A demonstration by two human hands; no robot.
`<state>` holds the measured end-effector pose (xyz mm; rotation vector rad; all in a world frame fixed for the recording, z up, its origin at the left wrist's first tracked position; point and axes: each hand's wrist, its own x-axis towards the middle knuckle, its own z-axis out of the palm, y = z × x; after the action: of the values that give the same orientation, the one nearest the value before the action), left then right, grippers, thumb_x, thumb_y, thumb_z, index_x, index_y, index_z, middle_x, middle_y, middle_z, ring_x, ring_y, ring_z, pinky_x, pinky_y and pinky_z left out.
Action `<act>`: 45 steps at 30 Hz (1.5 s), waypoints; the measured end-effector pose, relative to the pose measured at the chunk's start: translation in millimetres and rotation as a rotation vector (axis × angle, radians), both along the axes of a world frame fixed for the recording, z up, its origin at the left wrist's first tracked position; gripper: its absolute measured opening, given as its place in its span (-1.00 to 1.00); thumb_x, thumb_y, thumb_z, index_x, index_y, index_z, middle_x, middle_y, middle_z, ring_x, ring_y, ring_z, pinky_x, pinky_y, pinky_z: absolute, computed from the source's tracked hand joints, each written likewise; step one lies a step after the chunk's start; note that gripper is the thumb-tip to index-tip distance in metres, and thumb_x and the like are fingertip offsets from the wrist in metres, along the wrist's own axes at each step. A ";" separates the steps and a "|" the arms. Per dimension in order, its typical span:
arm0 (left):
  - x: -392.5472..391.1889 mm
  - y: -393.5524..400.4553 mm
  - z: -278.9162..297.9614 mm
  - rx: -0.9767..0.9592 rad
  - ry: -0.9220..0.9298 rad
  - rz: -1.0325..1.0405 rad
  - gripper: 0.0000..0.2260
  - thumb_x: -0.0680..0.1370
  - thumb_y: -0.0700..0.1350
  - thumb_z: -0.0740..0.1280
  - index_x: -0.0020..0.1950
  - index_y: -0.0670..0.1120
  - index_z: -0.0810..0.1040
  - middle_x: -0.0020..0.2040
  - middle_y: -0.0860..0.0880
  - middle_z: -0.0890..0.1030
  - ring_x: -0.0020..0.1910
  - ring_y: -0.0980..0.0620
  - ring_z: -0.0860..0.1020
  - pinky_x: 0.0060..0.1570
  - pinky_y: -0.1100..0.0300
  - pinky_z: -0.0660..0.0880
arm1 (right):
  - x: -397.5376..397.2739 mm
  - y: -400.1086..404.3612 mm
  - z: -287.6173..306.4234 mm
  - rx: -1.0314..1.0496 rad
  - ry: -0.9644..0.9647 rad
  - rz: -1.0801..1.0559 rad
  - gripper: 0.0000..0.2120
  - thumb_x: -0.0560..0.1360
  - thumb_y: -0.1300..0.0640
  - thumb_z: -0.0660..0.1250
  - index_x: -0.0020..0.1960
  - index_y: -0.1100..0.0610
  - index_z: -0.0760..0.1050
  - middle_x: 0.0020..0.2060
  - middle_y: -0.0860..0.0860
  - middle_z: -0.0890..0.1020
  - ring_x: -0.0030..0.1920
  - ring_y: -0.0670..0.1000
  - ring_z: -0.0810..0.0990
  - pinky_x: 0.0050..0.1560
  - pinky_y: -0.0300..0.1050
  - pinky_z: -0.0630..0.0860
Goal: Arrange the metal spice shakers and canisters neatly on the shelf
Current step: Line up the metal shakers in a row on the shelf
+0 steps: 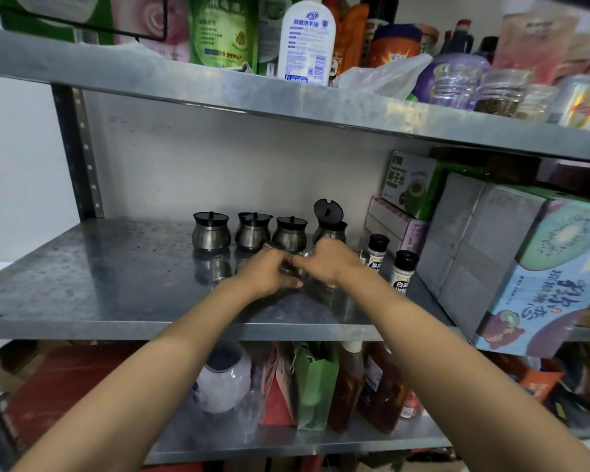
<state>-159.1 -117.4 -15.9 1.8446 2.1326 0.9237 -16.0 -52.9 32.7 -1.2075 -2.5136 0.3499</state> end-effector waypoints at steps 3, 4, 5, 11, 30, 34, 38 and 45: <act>6.4 7.0 -3.0 0.029 -0.054 0.061 -0.66 0.30 0.10 0.54 0.01 0.06 0.60 -0.08 0.08 0.65 -0.09 0.08 0.60 -0.10 0.15 0.52 | 0.3 5.2 5.1 0.031 -0.048 -0.002 -0.49 0.41 -0.34 0.31 -0.35 0.12 0.45 -0.42 0.03 0.53 -0.30 0.09 0.58 -0.37 -0.13 0.38; 8.0 9.0 -3.2 0.029 -0.061 0.069 -0.67 0.31 0.09 0.54 0.01 0.05 0.59 -0.11 0.09 0.64 -0.11 0.08 0.59 -0.16 0.18 0.49 | 0.2 6.1 6.0 0.052 -0.060 -0.007 -0.49 0.42 -0.33 0.30 -0.35 0.11 0.45 -0.42 0.03 0.53 -0.31 0.08 0.57 -0.36 -0.13 0.39; 9.1 10.7 -3.1 0.028 -0.061 0.071 -0.68 0.32 0.09 0.53 0.00 0.04 0.59 -0.16 0.12 0.61 -0.15 0.09 0.57 -0.24 0.21 0.44 | -0.1 6.7 6.8 0.073 -0.069 -0.012 -0.50 0.43 -0.32 0.29 -0.36 0.10 0.44 -0.42 0.02 0.52 -0.31 0.08 0.57 -0.36 -0.13 0.39; 5.7 18.4 -0.9 -0.049 -0.112 0.035 -0.79 0.38 0.10 0.48 -0.08 0.08 0.56 -0.25 0.16 0.55 -0.26 0.18 0.50 -0.35 0.25 0.34 | 2.3 15.7 14.8 0.162 -0.081 0.003 -0.72 0.45 -0.10 0.28 -0.25 0.08 0.57 -0.27 0.03 0.62 -0.17 0.11 0.61 -0.30 -0.15 0.38; 18.6 31.4 0.1 -0.015 -0.228 0.123 -0.63 0.26 0.01 0.59 -0.18 -0.05 0.44 -0.30 0.04 0.55 -0.32 0.07 0.49 -0.19 0.10 0.48 | 2.1 23.7 30.8 0.225 -0.289 0.056 -0.62 0.47 -0.20 0.33 -0.35 0.03 0.37 -0.38 -0.03 0.50 -0.27 0.05 0.52 -0.30 -0.12 0.33; 20.5 30.4 -3.2 0.011 -0.183 0.132 -0.67 0.30 0.01 0.56 -0.16 -0.03 0.44 -0.27 0.04 0.53 -0.30 0.06 0.49 -0.27 0.13 0.43 | 2.2 21.6 31.2 0.252 -0.310 0.046 -0.61 0.47 -0.22 0.30 -0.34 0.03 0.38 -0.38 -0.03 0.50 -0.25 0.07 0.54 -0.27 -0.12 0.35; 19.9 30.1 -1.2 -0.004 -0.171 0.111 -0.71 0.33 -0.03 0.55 -0.12 -0.03 0.48 -0.22 0.01 0.57 -0.23 0.00 0.53 -0.14 0.08 0.49 | 5.0 22.5 36.5 0.140 -0.265 0.063 -0.69 0.44 -0.18 0.34 -0.27 0.05 0.52 -0.33 -0.03 0.59 -0.24 0.04 0.58 -0.35 -0.17 0.34; 21.6 29.4 -2.8 -0.025 -0.140 0.099 -0.71 0.41 -0.05 0.49 0.05 -0.05 0.50 -0.03 -0.06 0.62 -0.02 -0.07 0.59 0.07 0.00 0.53 | 2.5 19.6 31.8 0.112 -0.210 0.067 -0.76 0.46 -0.06 0.37 -0.30 0.05 0.50 -0.32 -0.01 0.57 -0.20 0.07 0.58 -0.26 -0.14 0.38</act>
<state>-137.5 -88.0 -18.7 1.6238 2.1561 1.0108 -13.5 -33.2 64.5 -1.1736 -2.7150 0.1005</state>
